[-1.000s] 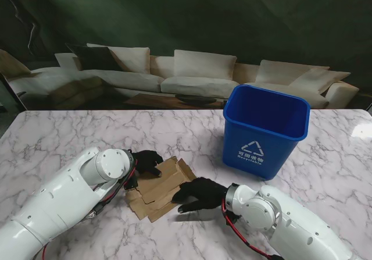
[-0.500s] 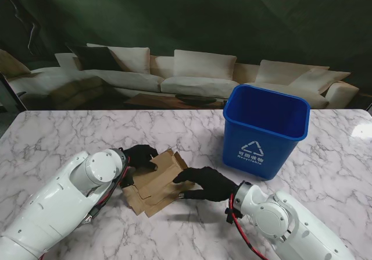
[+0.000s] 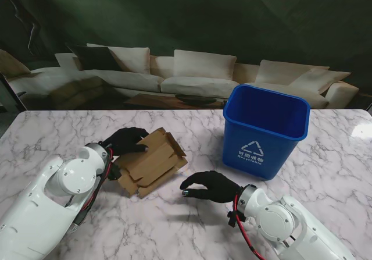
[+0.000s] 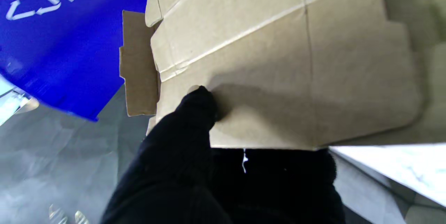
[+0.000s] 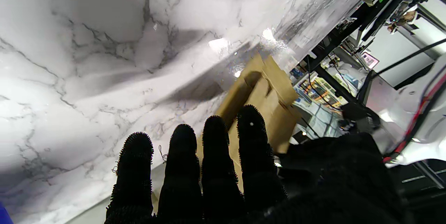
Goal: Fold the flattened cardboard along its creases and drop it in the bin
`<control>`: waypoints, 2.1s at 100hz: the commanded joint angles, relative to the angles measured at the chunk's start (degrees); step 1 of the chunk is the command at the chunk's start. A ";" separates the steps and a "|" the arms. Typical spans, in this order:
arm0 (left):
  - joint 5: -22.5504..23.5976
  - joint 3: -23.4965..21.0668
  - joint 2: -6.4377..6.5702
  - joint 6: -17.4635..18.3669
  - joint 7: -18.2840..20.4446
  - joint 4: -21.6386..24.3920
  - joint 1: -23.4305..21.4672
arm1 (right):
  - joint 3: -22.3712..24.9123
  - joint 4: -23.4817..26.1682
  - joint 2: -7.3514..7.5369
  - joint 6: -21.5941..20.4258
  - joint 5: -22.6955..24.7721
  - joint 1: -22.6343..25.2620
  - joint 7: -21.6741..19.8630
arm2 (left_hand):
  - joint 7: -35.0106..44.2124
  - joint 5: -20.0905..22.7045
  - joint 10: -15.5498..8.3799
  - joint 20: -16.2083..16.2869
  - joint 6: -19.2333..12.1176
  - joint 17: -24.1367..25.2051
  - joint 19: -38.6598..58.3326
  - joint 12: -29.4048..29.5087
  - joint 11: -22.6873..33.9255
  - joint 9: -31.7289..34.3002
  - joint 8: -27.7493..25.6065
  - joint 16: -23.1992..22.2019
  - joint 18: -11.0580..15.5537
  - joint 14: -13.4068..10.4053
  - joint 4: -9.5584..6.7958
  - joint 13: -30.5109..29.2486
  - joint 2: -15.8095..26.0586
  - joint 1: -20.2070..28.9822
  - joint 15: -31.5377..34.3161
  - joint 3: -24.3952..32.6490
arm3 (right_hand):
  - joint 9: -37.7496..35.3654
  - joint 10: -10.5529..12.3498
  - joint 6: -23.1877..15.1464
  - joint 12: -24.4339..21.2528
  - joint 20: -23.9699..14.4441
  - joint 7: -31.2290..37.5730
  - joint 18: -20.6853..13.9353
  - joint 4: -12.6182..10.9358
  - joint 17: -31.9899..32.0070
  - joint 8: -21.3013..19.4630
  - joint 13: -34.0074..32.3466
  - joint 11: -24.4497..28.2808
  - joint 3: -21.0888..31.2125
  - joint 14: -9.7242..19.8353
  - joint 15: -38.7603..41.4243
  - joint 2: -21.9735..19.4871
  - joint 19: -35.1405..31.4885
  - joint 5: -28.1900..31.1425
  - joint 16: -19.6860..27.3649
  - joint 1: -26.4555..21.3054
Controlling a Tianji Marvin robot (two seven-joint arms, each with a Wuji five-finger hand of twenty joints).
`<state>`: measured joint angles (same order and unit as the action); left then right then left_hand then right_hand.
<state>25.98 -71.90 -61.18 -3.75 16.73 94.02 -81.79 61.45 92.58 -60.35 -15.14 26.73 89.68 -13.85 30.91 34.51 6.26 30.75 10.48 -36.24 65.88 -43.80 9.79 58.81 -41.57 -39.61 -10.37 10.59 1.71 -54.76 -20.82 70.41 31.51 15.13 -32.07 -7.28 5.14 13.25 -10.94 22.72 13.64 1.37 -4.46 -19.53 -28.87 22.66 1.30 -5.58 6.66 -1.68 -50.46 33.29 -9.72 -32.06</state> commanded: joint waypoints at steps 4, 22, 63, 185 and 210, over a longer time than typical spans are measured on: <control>-0.07 -1.21 -0.01 1.60 -0.51 2.63 -1.69 | -0.82 -0.57 0.07 3.49 -0.55 -0.14 -0.98 | 1.44 1.79 -1.68 0.37 -2.83 -1.23 2.49 -0.84 0.89 2.65 0.18 -0.17 2.26 -0.19 -0.76 -1.33 0.25 3.56 1.03 2.80 | -1.02 -1.23 1.91 -0.25 -1.50 -0.78 0.54 0.56 -0.29 -1.24 -0.61 -1.86 -1.39 -0.71 0.09 -1.74 -1.38 1.90 -1.39 3.95; -1.34 -3.28 -0.16 4.90 -1.61 5.54 -4.32 | -4.42 -2.79 0.01 10.53 -3.48 -3.23 -3.63 | 1.46 1.87 -1.69 0.42 -2.82 -1.06 2.49 -0.76 0.96 2.56 0.21 -0.19 2.09 -0.26 -0.72 -1.30 0.26 3.56 1.05 2.71 | 7.27 -1.60 3.28 -2.87 -1.33 -13.80 -0.34 0.72 2.12 2.93 3.71 -8.29 -2.10 -0.56 -2.57 0.28 0.59 -12.39 -0.55 9.32; -3.46 -1.81 -0.93 7.73 -5.08 6.13 -5.54 | -11.34 -9.49 -2.97 15.07 -11.70 -9.47 1.16 | 1.43 1.72 -1.59 0.47 -2.74 -0.97 2.55 -0.44 1.14 2.40 0.25 -0.13 2.07 -0.25 -0.88 -1.21 0.42 3.56 0.97 2.64 | 17.89 -3.42 2.47 -7.91 0.78 -28.11 -0.06 3.98 6.03 22.25 8.66 -17.80 28.35 -0.79 -5.49 19.86 9.11 -23.11 1.13 24.48; -6.19 0.44 -1.88 8.84 -8.48 3.82 -5.44 | -9.09 -4.01 -8.40 11.31 -21.84 -6.23 17.38 | 0.81 1.42 -1.36 0.51 -2.85 -0.07 2.20 -0.27 1.34 1.64 0.74 -0.15 1.86 -0.24 -0.94 -0.53 1.04 3.56 0.72 2.34 | 7.18 6.43 -11.57 8.95 -5.09 8.34 3.48 3.18 -3.73 -21.78 -7.71 21.08 27.95 2.11 13.31 19.69 -5.96 -23.36 -8.62 0.34; -6.84 1.44 -1.90 8.22 -8.21 2.28 -5.35 | -8.97 -3.18 -9.32 11.28 -21.31 -5.25 21.32 | 0.34 1.00 -1.36 0.51 -2.84 1.44 1.70 0.64 1.14 0.93 0.90 0.11 1.42 -0.17 -0.87 0.47 1.89 3.56 -0.02 1.85 | -17.95 9.70 -20.60 15.42 -16.05 33.55 5.85 8.17 -20.69 -7.52 -28.22 27.37 35.35 1.73 28.06 17.88 -18.72 -12.19 -16.92 -15.64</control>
<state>19.15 -71.13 -62.83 4.99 7.40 97.29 -86.96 52.46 88.32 -68.75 -3.95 5.58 83.93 6.80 31.11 34.53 6.32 30.58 11.01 -34.83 65.73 -43.68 9.82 58.79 -41.23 -39.40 -10.71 10.85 2.91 -54.53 -20.67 69.59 30.76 14.54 -45.16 0.78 -6.65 27.50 -25.22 45.31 19.06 7.84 -21.57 -28.73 -52.45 47.00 34.79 -4.11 31.00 17.64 -65.42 15.78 -24.65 -42.02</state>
